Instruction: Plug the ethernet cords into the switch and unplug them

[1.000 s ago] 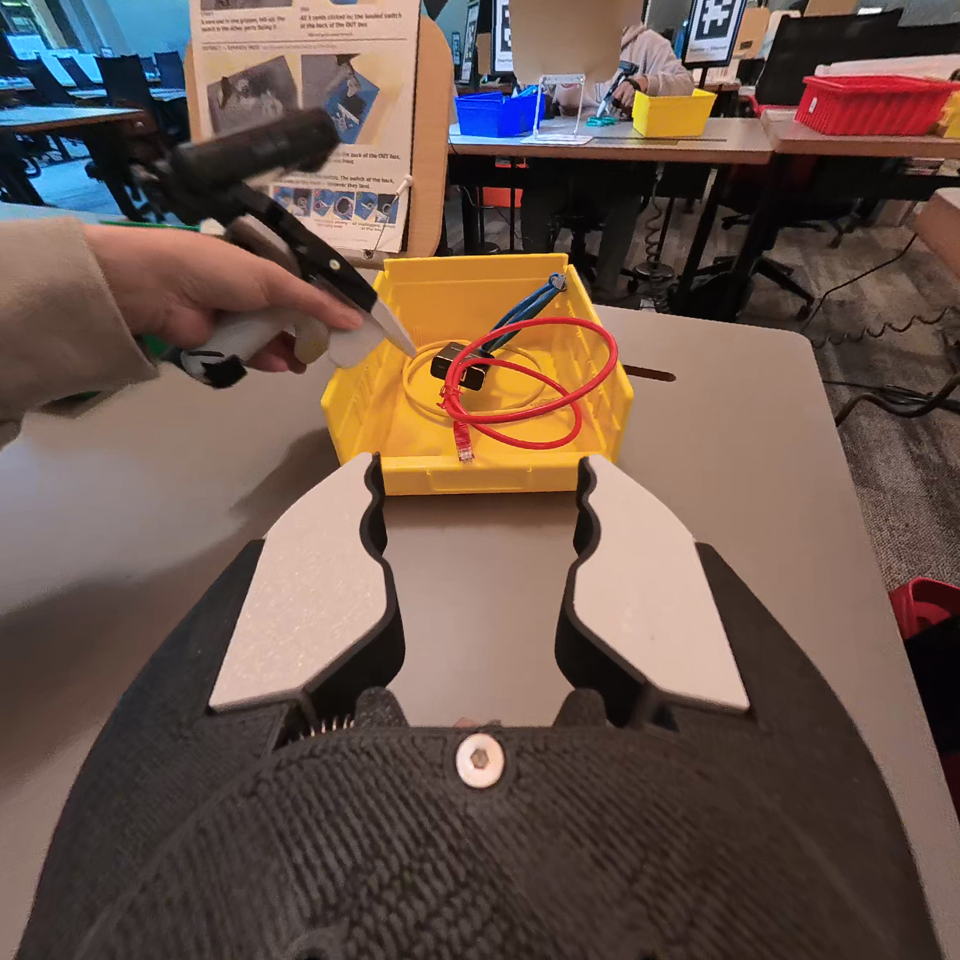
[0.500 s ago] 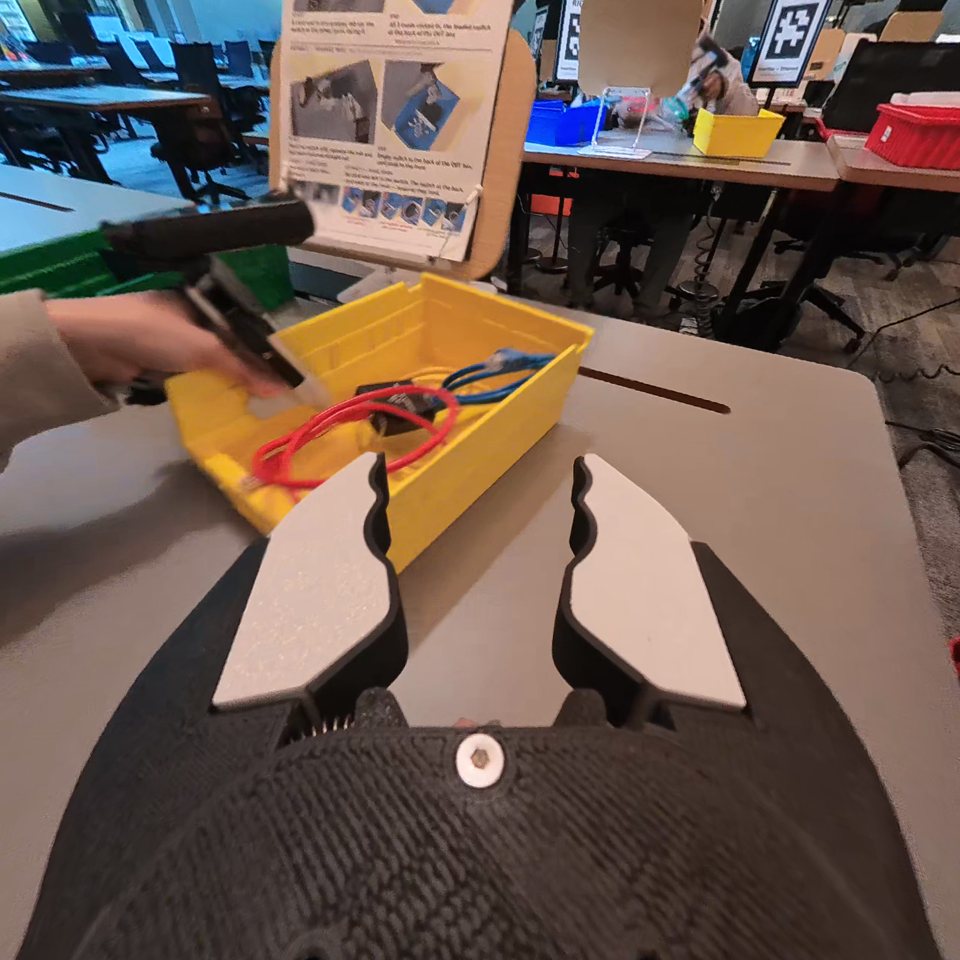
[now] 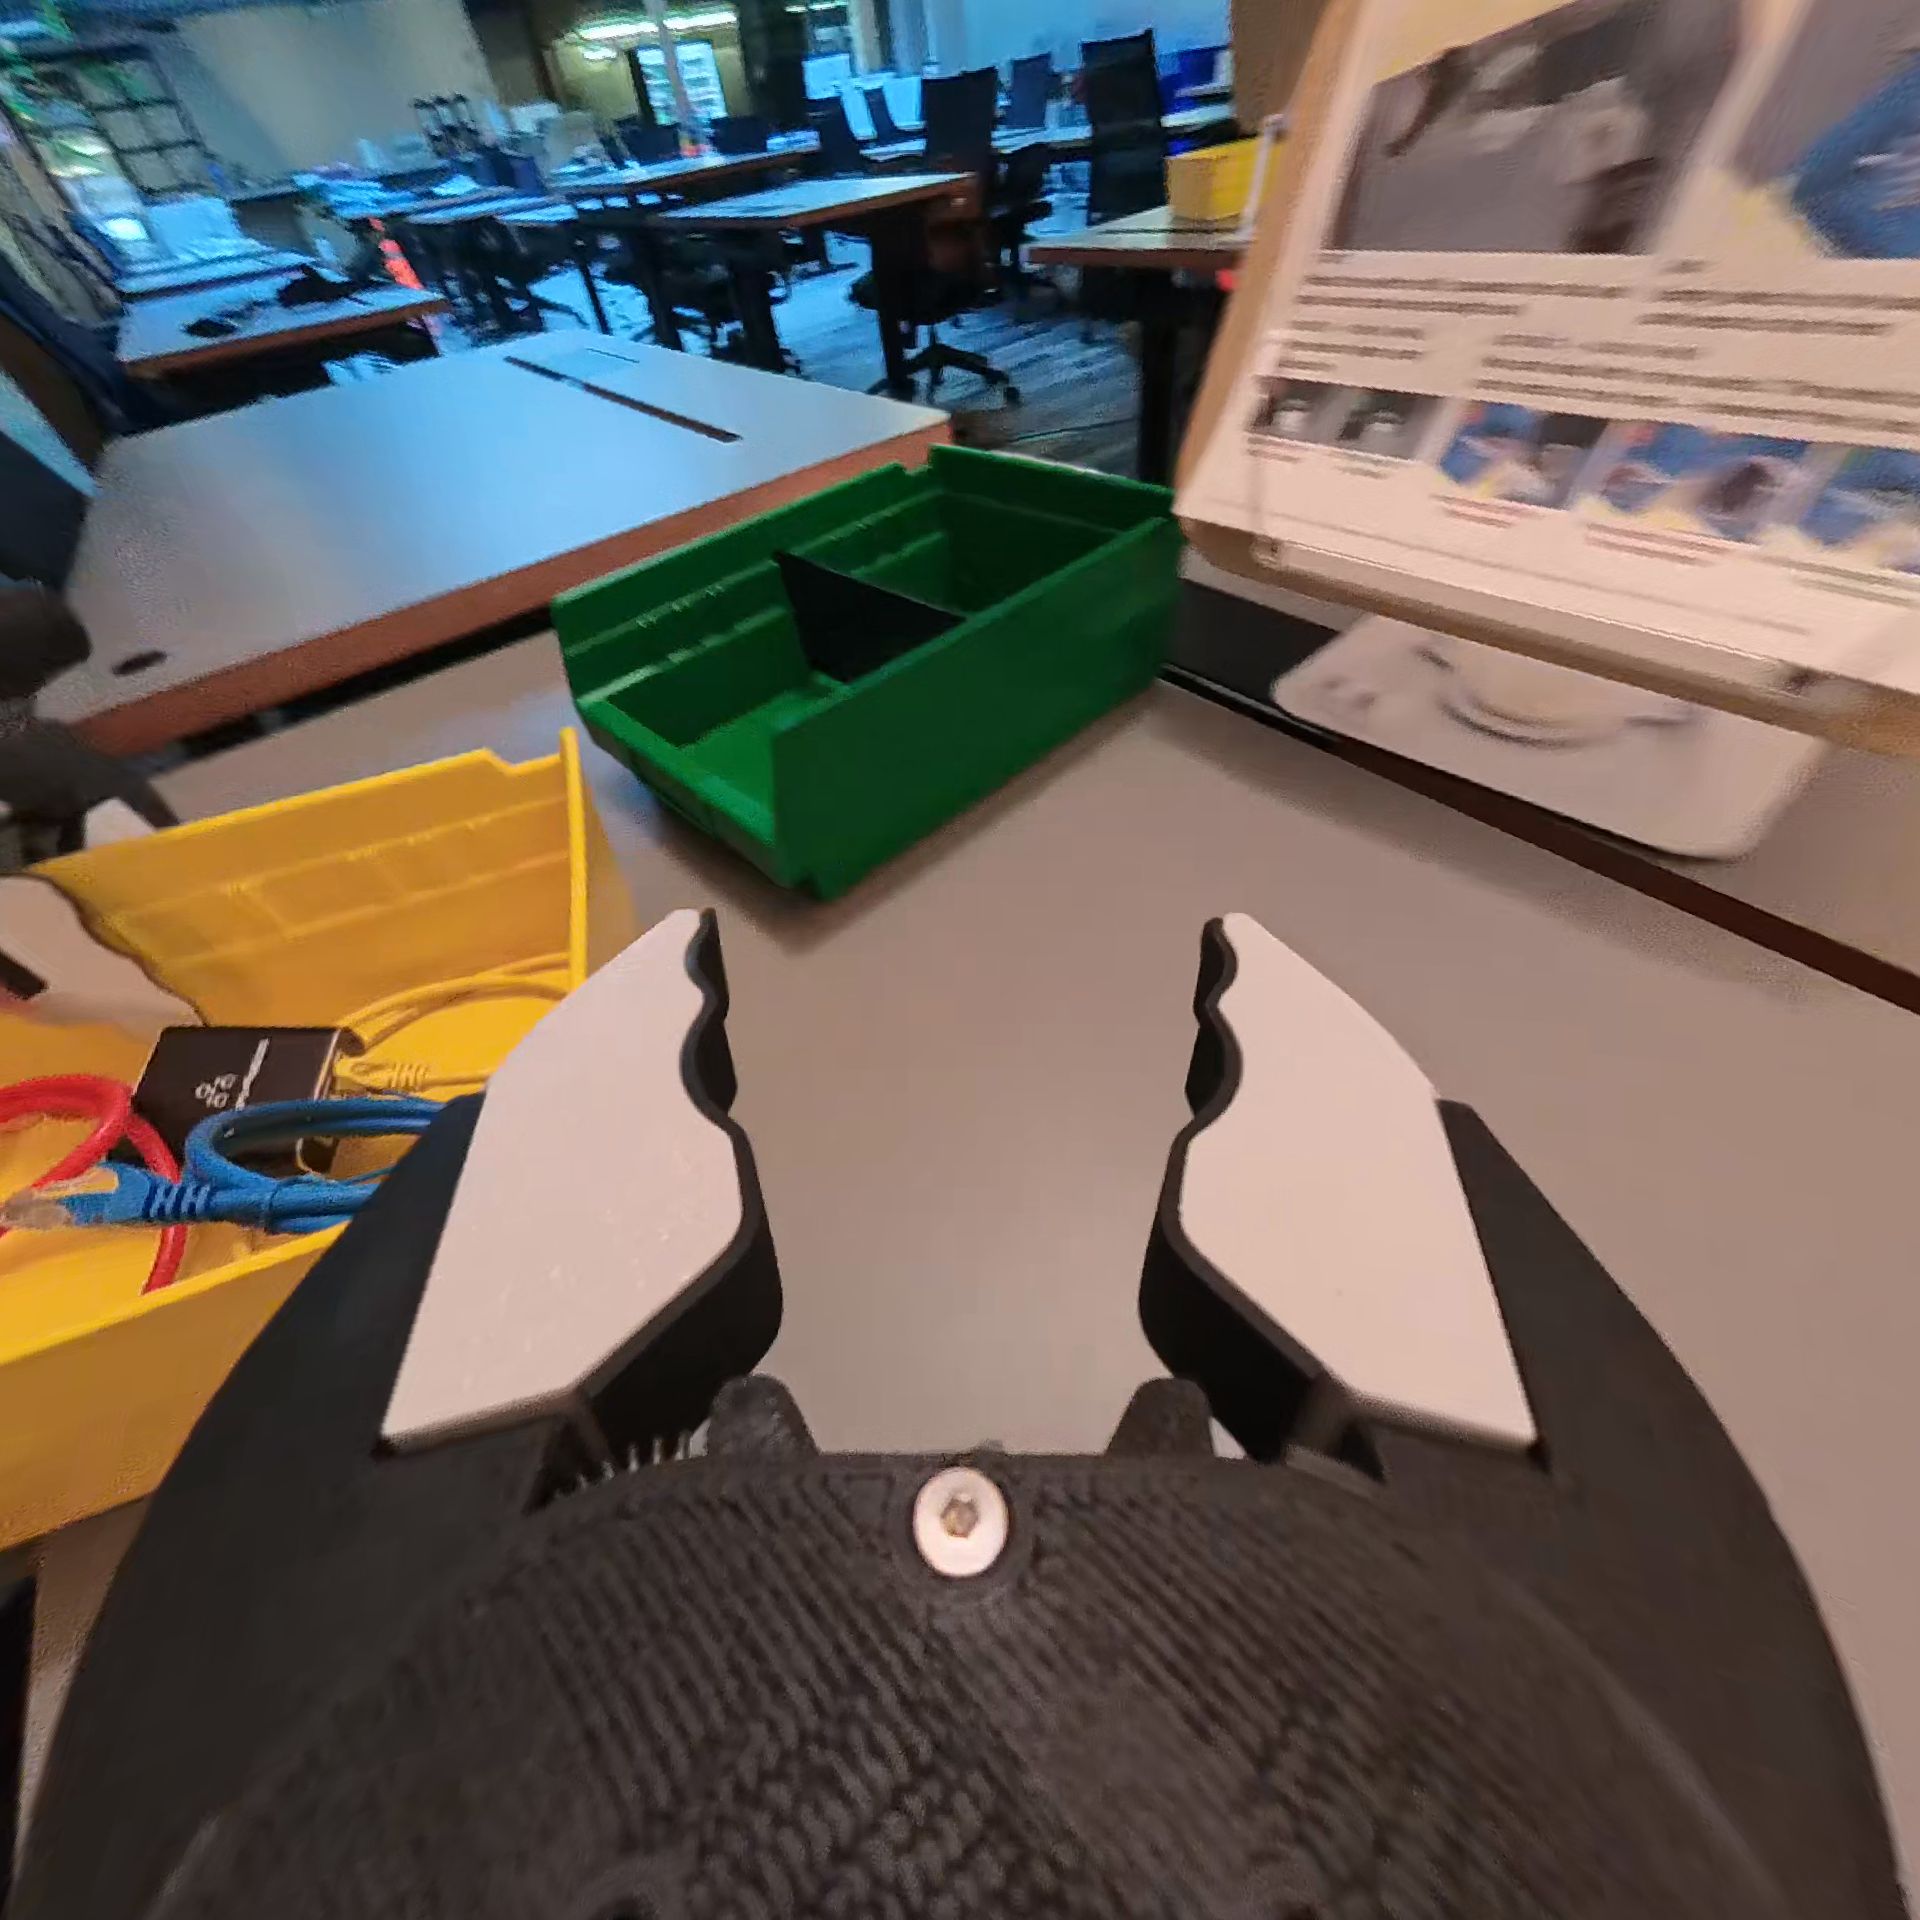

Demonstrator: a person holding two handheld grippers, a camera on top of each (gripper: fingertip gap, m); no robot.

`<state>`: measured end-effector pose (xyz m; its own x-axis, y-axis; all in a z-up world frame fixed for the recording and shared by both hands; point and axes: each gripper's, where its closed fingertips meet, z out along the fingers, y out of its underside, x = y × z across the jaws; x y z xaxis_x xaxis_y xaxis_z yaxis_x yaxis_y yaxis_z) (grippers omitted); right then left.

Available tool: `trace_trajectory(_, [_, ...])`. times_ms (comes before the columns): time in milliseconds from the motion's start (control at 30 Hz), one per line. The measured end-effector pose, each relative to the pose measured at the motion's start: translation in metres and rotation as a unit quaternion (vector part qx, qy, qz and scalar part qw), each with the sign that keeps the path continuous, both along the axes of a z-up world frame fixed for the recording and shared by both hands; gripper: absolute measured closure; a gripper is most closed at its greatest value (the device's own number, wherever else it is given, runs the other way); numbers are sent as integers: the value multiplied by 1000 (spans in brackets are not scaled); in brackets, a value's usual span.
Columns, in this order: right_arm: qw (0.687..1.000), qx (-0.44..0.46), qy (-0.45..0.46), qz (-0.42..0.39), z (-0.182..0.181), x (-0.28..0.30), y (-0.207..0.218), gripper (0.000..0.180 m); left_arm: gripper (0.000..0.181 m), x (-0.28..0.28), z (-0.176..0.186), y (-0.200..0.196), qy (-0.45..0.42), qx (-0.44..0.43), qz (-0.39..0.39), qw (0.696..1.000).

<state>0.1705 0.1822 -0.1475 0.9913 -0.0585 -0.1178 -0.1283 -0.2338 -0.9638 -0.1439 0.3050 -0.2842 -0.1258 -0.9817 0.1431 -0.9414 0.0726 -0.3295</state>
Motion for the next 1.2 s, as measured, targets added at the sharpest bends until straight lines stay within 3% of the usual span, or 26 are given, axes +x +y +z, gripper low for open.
trace_trajectory(167, [998,-49,-2,-33,-21,-13,117,78,157,-78,-2,69,9,-3,173,985])
trace_trajectory(300, [993,-72,47,-79,-39,-15,179,77,156,-121,-2,111,6,-1,320,948])
trace_trajectory(433, [990,-98,89,-43,-63,-39,228,77,155,-143,-2,134,-1,-5,385,923])
trace_trajectory(500, [984,-138,101,-42,-85,-42,240,91,155,-146,-2,138,-2,-5,387,922])
trace_trajectory(567, [981,-156,88,-76,-94,-31,240,124,155,-147,-2,139,-2,-6,382,924])
trace_trajectory(600, [981,-161,69,-77,-96,-28,239,128,154,-147,-2,140,-3,-7,380,925])
trace_trajectory(767, [974,-205,-21,-92,-97,2,195,172,149,-156,-2,149,3,12,381,924])
trace_trajectory(1000, [982,-182,-42,-1,-74,6,60,174,154,-152,-1,150,-4,4,357,934])
trace_trajectory(1200, [979,-163,31,-119,-65,98,-103,174,155,-135,-1,159,-6,3,348,938])
